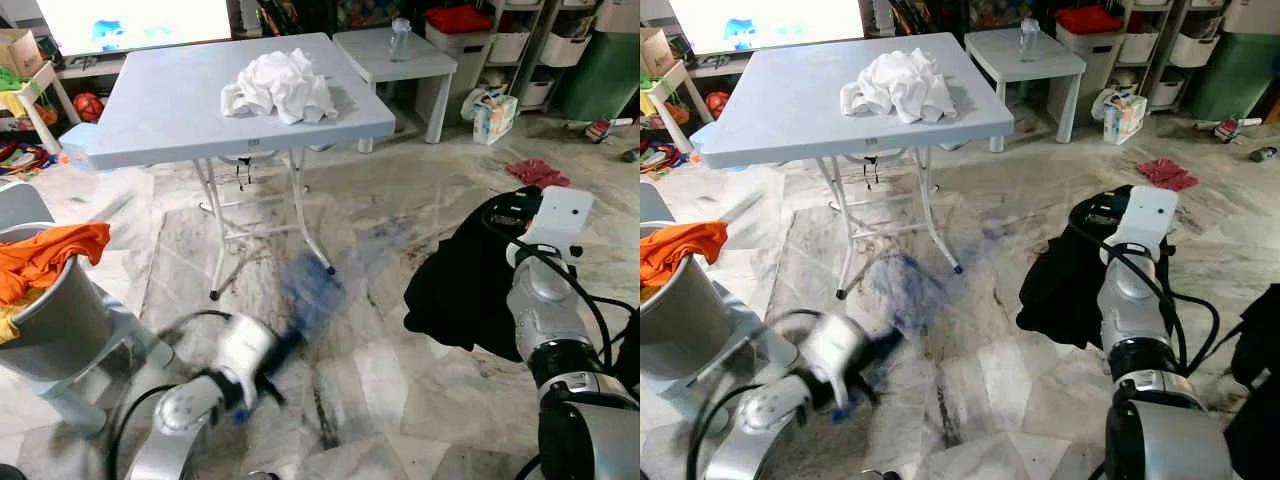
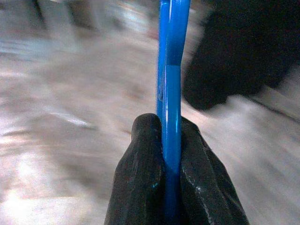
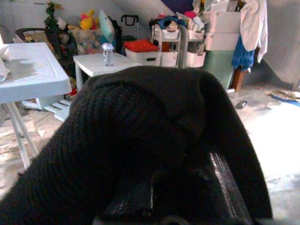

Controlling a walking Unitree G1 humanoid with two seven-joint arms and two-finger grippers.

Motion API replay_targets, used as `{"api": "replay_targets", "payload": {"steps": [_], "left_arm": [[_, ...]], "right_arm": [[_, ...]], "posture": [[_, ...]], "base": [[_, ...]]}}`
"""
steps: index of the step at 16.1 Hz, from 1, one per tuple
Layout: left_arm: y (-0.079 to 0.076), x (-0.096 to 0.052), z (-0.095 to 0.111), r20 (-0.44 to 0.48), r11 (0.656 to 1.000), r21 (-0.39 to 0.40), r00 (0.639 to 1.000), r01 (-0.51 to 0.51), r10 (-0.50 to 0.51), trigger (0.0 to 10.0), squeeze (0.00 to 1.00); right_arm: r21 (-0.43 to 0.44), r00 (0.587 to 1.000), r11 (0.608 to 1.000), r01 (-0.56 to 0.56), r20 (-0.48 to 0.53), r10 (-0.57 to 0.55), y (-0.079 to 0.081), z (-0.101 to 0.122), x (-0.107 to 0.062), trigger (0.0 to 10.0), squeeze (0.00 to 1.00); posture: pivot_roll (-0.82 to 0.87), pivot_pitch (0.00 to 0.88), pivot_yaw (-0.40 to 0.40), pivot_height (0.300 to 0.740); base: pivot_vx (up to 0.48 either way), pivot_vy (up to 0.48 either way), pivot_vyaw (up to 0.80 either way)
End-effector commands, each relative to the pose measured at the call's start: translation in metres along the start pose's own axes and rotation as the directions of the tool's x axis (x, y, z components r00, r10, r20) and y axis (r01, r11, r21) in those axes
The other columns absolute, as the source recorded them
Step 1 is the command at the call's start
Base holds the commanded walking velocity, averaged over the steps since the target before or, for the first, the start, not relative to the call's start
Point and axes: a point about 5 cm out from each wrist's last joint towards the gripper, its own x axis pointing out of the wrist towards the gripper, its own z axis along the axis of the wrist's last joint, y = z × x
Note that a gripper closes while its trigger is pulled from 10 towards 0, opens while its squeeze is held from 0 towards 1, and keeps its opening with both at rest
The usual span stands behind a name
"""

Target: Hang hanger

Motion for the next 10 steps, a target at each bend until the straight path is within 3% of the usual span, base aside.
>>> {"api": "replay_targets", "payload": {"steps": [1, 2, 3, 4, 7, 10], "left_arm": [[0.016, -0.008, 0.008, 0.048, 0.983, 0.028, 0.983, -0.179, 0.178, 2.2, 0.0], [0.018, -0.01, 0.009, 0.054, 0.974, 0.024, 0.974, -0.224, 0.222, 5.5, 0.0], [0.019, -0.012, 0.011, 0.072, 0.962, 0.019, 0.96, -0.274, 0.272, 7.4, 0.0], [0.024, -0.012, 0.015, 0.08, 0.923, 0.049, 0.923, -0.382, 0.377, 10.0, 0.0], [0.033, -0.011, 0.021, 0.101, 0.861, 0.003, 0.857, -0.508, 0.505, 10.0, 0.0], [0.03, -0.008, 0.028, 0.119, 0.861, -0.011, 0.855, -0.508, 0.505, 10.0, 0.0]], "right_arm": [[-0.001, 0.997, 1.0, 0.001, 0.076, -0.001, -0.007, 0.015, 0.003, 0.0, 0.0], [-0.005, 0.997, 1.0, 0.002, 0.079, -0.002, -0.009, 0.015, 0.003, 0.0, 0.0], [-0.009, 0.996, 1.0, -0.002, 0.087, 0.003, -0.013, 0.017, 0.003, 0.0, 0.0], [-0.002, 0.991, 0.996, -0.085, 0.105, 0.085, -0.011, 0.016, -0.002, 0.0, 0.0], [-0.011, 0.959, 0.968, -0.252, 0.131, 0.251, 0.0, 0.01, -0.027, 0.0, 0.0], [-0.049, 0.939, 0.948, -0.313, 0.137, 0.317, -0.003, 0.006, -0.052, 0.0, 0.0]], "posture": [[0.01, 0.008, 0.009, 0.74], [0.02, 0.007, 0.008, 0.74], [0.02, 0.008, 0.007, 0.74], [0.03, 0.008, 0.0, 0.74], [0.02, 0.01, -0.007, 0.74], [0.0, 0.006, 0.007, 0.74]], "base": [[0.0, 0.0, 0.0], [0.0, 0.0, 0.0], [0.0, 0.0, 0.0], [0.0, 0.0, 0.0], [0.0, 0.0, 0.0], [0.0, 0.0, 0.0]]}}
